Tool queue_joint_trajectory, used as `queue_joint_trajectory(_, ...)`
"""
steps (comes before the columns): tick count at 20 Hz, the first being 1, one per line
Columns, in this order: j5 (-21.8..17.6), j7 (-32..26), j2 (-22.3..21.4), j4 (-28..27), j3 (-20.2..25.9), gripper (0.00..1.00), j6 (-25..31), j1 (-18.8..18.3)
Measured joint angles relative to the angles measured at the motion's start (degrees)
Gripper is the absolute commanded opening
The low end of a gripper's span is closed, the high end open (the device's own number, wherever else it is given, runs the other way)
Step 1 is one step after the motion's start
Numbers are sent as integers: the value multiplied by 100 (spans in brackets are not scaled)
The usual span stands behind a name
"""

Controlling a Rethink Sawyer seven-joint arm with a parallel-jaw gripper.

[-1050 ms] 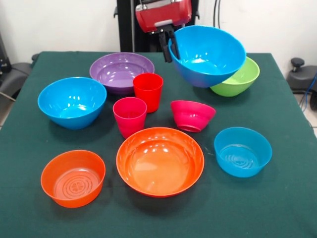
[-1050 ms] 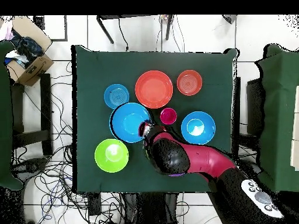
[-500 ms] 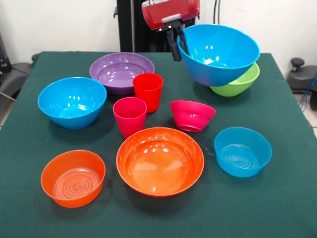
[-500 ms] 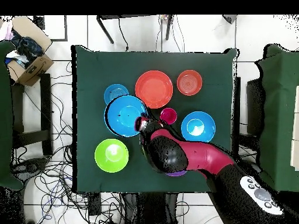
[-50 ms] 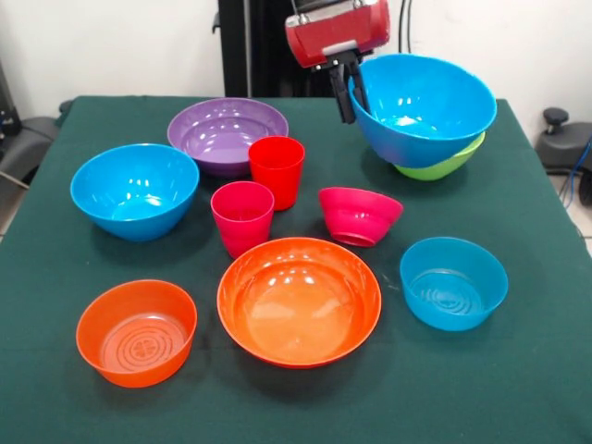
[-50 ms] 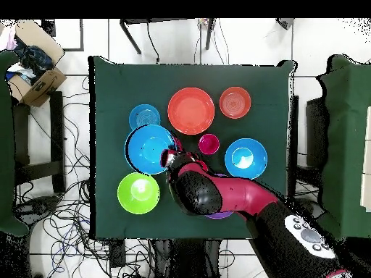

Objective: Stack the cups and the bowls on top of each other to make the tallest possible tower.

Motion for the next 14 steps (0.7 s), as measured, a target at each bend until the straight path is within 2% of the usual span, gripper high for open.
queue_joint_trajectory(7,-176,0,104,-1,-422,0,0,301)
queue_joint_trajectory(14,-326,0,222,-43,-1159,0,-1,794)
